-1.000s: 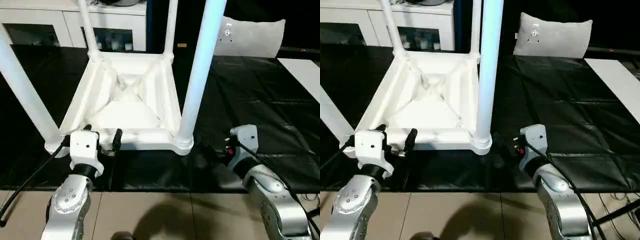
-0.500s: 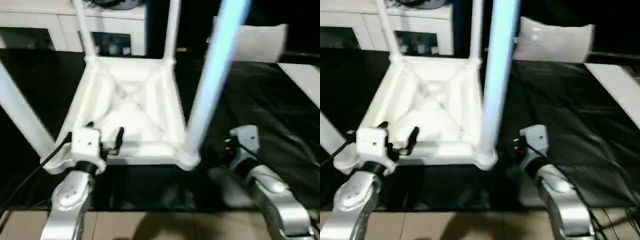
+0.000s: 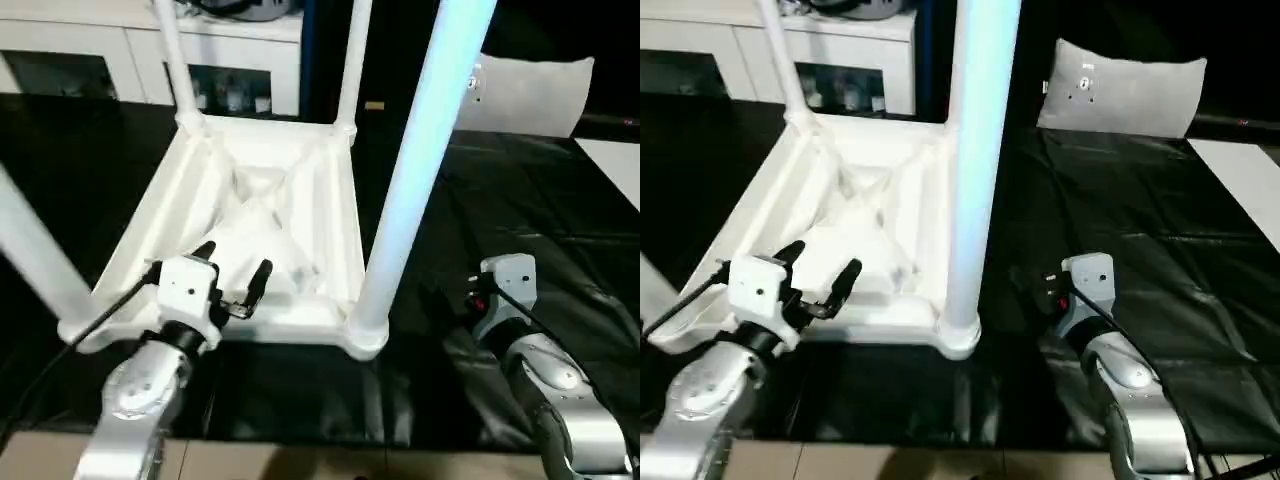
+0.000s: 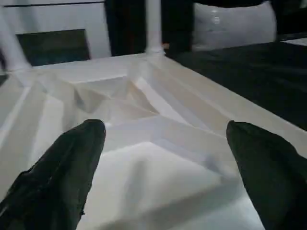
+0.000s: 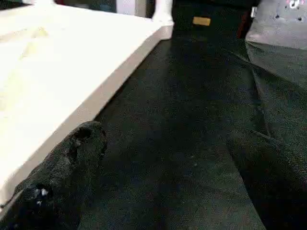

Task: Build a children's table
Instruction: Rotate leg to tighten

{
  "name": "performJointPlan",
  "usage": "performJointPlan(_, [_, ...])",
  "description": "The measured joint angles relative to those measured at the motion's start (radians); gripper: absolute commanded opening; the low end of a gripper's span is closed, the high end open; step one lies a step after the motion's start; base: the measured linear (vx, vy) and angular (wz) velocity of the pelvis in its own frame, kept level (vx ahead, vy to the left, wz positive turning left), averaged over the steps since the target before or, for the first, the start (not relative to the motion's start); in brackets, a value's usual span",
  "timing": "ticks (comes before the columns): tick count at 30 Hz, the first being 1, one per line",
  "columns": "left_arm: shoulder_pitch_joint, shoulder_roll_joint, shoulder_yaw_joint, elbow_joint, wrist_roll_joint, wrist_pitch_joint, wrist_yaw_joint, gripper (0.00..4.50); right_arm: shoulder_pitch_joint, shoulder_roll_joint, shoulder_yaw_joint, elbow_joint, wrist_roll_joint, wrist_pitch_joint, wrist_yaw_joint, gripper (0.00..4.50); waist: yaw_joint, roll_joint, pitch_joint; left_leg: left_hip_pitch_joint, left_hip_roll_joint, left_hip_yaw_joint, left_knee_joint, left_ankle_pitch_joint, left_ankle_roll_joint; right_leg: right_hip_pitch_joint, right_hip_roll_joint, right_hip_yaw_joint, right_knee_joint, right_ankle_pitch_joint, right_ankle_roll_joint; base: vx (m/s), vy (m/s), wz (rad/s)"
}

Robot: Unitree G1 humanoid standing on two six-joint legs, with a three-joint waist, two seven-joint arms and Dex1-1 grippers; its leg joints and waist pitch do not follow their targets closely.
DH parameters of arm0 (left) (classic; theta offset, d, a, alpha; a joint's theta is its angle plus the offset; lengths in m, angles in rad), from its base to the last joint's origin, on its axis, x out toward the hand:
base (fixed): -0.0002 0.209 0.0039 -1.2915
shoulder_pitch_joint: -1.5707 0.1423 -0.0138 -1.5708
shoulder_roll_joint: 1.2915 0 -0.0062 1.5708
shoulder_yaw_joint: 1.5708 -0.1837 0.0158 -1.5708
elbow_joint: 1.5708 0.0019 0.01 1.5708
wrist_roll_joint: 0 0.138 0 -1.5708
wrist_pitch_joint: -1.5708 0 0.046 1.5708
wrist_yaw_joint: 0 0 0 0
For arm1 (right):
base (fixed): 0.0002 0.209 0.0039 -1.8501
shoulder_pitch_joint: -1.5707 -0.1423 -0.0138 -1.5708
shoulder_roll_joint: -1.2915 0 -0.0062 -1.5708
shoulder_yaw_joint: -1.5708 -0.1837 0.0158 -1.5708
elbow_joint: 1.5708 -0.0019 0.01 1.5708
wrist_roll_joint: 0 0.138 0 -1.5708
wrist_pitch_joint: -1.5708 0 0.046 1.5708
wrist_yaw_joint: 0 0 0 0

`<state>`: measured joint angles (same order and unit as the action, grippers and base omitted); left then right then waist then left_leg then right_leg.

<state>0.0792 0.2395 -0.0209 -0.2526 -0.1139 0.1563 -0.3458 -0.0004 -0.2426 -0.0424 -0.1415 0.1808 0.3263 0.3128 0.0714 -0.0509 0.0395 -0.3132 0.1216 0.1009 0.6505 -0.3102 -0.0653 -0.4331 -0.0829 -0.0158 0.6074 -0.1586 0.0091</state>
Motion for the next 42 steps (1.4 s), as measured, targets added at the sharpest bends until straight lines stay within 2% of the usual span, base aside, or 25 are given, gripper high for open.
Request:
performJointPlan(1, [-0.017,0.023,-0.009,0.016,-0.014,0.000,-0.044,4.46,-0.001,-0.015,0.007,0.004,0.001,-0.015,0.020,4.50,-0.002,0.001,0.003,-0.001,0.002,0.001,0.000,0.003,-0.006,0.000,0.000,0.000,0.000,-0.001,0.001,-0.108,-0.025,0.07])
performJointPlan(4, [-0.070,0.076,-0.025,0.053,-0.060,0.013,-0.165,4.46,-0.001,-0.070,0.014,0.007,0.005,-0.042,0.092,4.50,-0.015,0.004,0.008,-0.002,0.015,0.015,0.000,0.007,-0.007,0.003,0.000,0.000,-0.006,-0.001,0.002,-0.098,-0.023,0.07])
performJointPlan(10, [-0.228,0.184,-0.095,0.146,-0.107,0.092,-0.400,4.46,-0.019,-0.198,0.042,0.012,0.023,-0.027,0.271,4.50,-0.037,0.007,0.012,-0.004,0.021,0.015,-0.007,0.029,-0.011,0.006,0.006,-0.001,-0.013,-0.001,0.002,-0.055,-0.012,0.01])
performJointPlan(12, [-0.286,0.231,-0.150,0.183,-0.111,0.114,-0.524,4.46,-0.038,-0.246,0.050,0.032,0.026,-0.027,0.337,4.50,-0.041,0.008,0.013,-0.004,0.021,0.015,-0.008,0.029,-0.011,0.005,0.006,-0.002,-0.015,-0.001,0.002,0.000,0.000,0.00])
performJointPlan(14, [-0.301,0.247,-0.172,0.194,-0.117,0.120,-0.584,4.29,-0.043,-0.262,0.050,0.037,0.033,-0.033,0.369,4.50,-0.046,0.008,0.013,-0.004,0.022,0.015,-0.008,0.029,-0.011,0.005,0.006,-0.003,-0.015,-0.001,0.002,0.000,0.000,0.00])
performJointPlan(15, [-0.321,0.252,-0.194,0.219,-0.117,0.119,-0.618,4.29,-0.043,-0.271,0.054,0.042,0.041,-0.036,0.394,4.50,-0.045,0.008,0.013,-0.004,0.022,0.015,-0.008,0.030,-0.011,0.005,0.006,-0.004,-0.015,-0.001,0.002,0.000,0.000,0.00])
performJointPlan(16, [-0.342,0.253,-0.210,0.243,-0.115,0.117,-0.647,4.07,-0.045,-0.280,0.060,0.047,0.044,-0.043,0.418,4.50,-0.043,0.009,0.013,-0.005,0.023,0.015,-0.008,0.031,-0.010,0.004,0.006,-0.004,-0.015,-0.001,0.002,0.000,0.000,0.00])
performJointPlan(18, [-0.405,0.254,-0.248,0.305,-0.104,0.102,-0.707,4.07,-0.052,-0.303,0.088,0.047,0.048,-0.052,0.477,4.50,-0.039,0.012,0.014,-0.007,0.023,0.016,-0.008,0.031,-0.009,0.004,0.006,-0.003,-0.014,0.000,0.001,0.000,0.000,0.00])
performJointPlan(21, [-0.462,0.251,-0.274,0.358,-0.088,0.087,-0.746,3.71,-0.052,-0.310,0.109,0.047,0.059,-0.055,0.523,4.50,-0.036,0.014,0.013,-0.007,0.024,0.017,-0.008,0.035,-0.011,0.004,0.006,-0.002,-0.011,0.010,-0.014,0.000,0.000,0.00])
performJointPlan(24, [-0.521,0.250,-0.308,0.454,-0.048,0.056,-0.778,3.65,-0.053,-0.316,0.125,0.044,0.064,-0.055,0.555,4.50,-0.035,0.015,0.013,-0.007,0.024,0.017,-0.011,0.035,-0.011,0.004,0.006,-0.003,-0.011,0.015,-0.016,0.000,0.000,0.00])
performJointPlan(26, [-0.531,0.250,-0.311,0.486,-0.036,0.051,-0.790,3.38,-0.053,-0.318,0.130,0.042,0.066,-0.055,0.570,4.50,-0.036,0.016,0.012,-0.007,0.024,0.017,-0.015,0.036,-0.009,0.003,0.006,-0.003,-0.011,0.020,-0.022,0.050,-0.013,0.04])
performJointPlan(30, [-0.573,0.256,-0.338,0.582,-0.008,0.023,-0.834,3.24,-0.053,-0.319,0.130,0.022,0.100,-0.052,0.600,4.50,-0.030,0.021,0.010,-0.011,0.027,0.017,-0.023,0.037,-0.008,-0.002,0.008,-0.011,-0.011,0.020,-0.022,0.014,-0.003,0.01])
performJointPlan(31, [-0.576,0.256,-0.341,0.593,-0.005,0.016,-0.836,3.06,-0.053,-0.319,0.130,0.022,0.104,-0.051,0.606,4.50,-0.029,0.023,0.009,-0.012,0.028,0.016,-0.024,0.037,-0.008,-0.002,0.008,-0.014,-0.011,0.019,-0.023,0.000,0.000,0.00])
performJointPlan(33, [-0.586,0.252,-0.343,0.613,0.003,0.000,-0.837,2.88,-0.053,-0.319,0.130,0.022,0.107,-0.049,0.613,4.50,-0.024,0.024,0.008,-0.013,0.030,0.014,-0.024,0.037,-0.008,-0.002,0.008,-0.020,-0.011,0.018,-0.025,0.000,0.000,0.00])
performJointPlan(35, [-0.602,0.249,-0.349,0.649,0.019,-0.028,-0.836,2.87,-0.056,-0.319,0.130,0.022,0.106,-0.049,0.613,4.50,-0.020,0.025,0.008,-0.014,0.033,0.014,-0.024,0.038,-0.011,-0.002,0.009,-0.023,-0.011,0.018,-0.025,0.000,0.000,0.00])
performJointPlan(38, [-0.612,0.243,-0.350,0.696,0.040,-0.053,-0.840,2.48,-0.074,-0.318,0.131,0.025,0.105,-0.049,0.615,4.50,-0.016,0.027,0.007,-0.015,0.036,0.014,-0.024,0.042,-0.016,-0.001,0.009,-0.026,-0.011,0.018,-0.025,0.000,0.000,0.00])
performJointPlan(41, [-0.618,0.238,-0.351,0.714,0.043,-0.056,-0.851,2.43,-0.075,-0.318,0.137,0.025,0.105,-0.049,0.617,4.50,-0.010,0.027,0.007,-0.016,0.040,0.016,-0.024,0.044,-0.023,0.000,0.009,-0.029,-0.011,0.018,-0.025,0.000,0.000,0.00])
performJointPlan(42, [-0.621,0.237,-0.351,0.718,0.043,-0.056,-0.857,2.15,-0.075,-0.315,0.142,0.025,0.105,-0.049,0.617,4.50,-0.009,0.027,0.007,-0.016,0.042,0.017,-0.025,0.045,-0.026,0.000,0.009,-0.030,-0.011,0.018,-0.025,0.000,0.000,0.00])
